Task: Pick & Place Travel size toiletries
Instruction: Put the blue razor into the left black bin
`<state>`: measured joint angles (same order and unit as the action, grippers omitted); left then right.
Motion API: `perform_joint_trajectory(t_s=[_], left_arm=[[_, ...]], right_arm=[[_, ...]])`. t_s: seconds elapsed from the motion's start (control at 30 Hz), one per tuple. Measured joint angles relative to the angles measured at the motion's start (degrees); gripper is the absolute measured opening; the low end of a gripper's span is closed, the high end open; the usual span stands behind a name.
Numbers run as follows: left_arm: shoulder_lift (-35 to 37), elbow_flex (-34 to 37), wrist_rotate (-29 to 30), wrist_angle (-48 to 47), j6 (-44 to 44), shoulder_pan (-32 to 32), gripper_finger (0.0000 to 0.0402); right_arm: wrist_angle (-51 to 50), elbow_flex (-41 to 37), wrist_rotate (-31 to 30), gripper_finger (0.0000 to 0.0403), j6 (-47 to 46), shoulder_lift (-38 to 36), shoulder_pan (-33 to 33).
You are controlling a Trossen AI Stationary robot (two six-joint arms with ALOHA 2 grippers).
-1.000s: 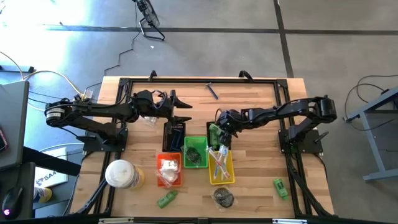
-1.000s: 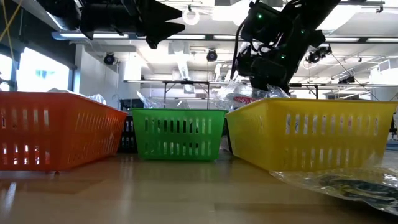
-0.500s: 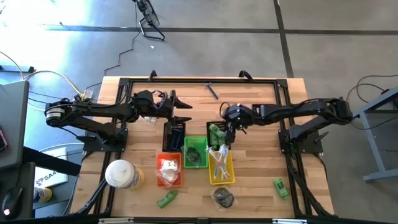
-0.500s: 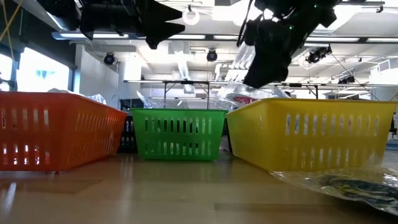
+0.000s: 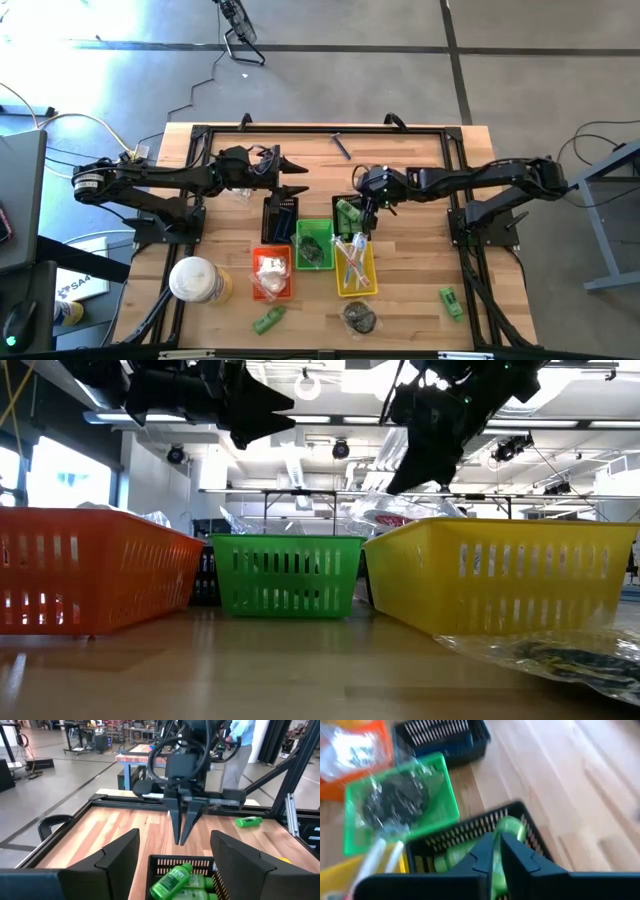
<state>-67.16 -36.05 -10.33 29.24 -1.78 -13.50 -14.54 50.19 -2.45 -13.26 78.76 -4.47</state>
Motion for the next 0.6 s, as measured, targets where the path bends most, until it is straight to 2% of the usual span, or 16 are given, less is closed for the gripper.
perform_joint_trajectory(t_s=[0.1, 0.37, 0.6], left_arm=[[0.0, 0.0, 0.0, -1.2, 0.0, 0.0, 0.0239], [0.0, 0.0, 0.0, -2.6, 0.0, 0.0, 0.0239], [0.0, 0.0, 0.0, -2.8, 0.0, 0.0, 0.0239]], right_arm=[[3.4, 0.0, -0.6, 0.0006, 2.1, 0.0, 0.0], [14.1, 0.0, -0.5, 0.0007, 8.9, 0.6, 0.0], [15.3, 0.0, -0.6, 0.0006, 9.1, 0.5, 0.0]])
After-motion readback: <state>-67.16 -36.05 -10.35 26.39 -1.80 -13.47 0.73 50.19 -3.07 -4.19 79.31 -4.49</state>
